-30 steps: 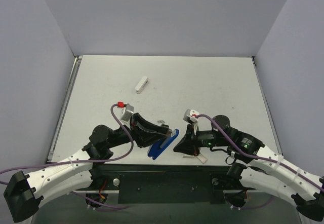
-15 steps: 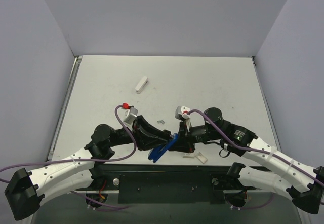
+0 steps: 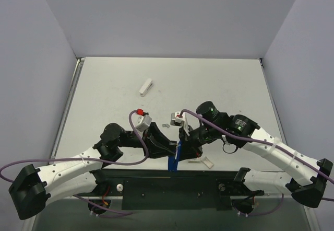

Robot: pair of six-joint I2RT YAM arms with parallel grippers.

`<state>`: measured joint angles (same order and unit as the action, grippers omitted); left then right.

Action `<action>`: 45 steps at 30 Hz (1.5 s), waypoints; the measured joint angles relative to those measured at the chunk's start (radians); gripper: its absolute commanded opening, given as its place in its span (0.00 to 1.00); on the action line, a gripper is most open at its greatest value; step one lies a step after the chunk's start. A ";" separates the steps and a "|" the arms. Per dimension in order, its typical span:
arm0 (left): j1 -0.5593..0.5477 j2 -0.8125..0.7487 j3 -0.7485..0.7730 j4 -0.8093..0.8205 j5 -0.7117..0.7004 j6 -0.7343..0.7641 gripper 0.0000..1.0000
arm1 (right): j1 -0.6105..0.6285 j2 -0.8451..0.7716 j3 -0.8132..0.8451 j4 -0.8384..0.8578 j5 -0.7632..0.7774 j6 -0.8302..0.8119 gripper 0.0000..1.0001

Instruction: Unload the staples from the stapler

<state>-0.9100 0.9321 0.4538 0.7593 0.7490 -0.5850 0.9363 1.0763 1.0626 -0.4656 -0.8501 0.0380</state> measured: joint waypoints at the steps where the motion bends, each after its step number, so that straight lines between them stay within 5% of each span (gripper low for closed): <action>1: -0.004 0.010 0.002 -0.004 0.019 0.006 0.00 | 0.006 0.013 0.015 -0.038 -0.001 -0.010 0.00; 9: -0.026 0.008 0.008 -0.137 0.030 0.072 0.00 | 0.023 0.050 0.035 -0.146 0.023 -0.046 0.00; 24: -0.064 -0.061 0.113 -0.432 -0.265 0.196 0.00 | -0.063 -0.252 -0.267 0.225 0.294 0.098 0.00; 29: -0.064 -0.043 0.190 -0.557 -0.401 0.236 0.00 | -0.080 -0.325 -0.319 0.309 0.499 0.182 0.00; 37: -0.056 0.122 0.427 -0.755 -0.718 0.320 0.00 | -0.085 -0.354 -0.372 0.320 0.823 0.291 0.00; 45: 0.010 0.354 0.642 -0.886 -0.938 0.410 0.00 | -0.086 -0.353 -0.442 0.320 0.950 0.367 0.00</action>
<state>-0.9005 1.2858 1.0958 -0.1268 -0.1886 -0.1753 0.8505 0.7235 0.6205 -0.1459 0.1001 0.4046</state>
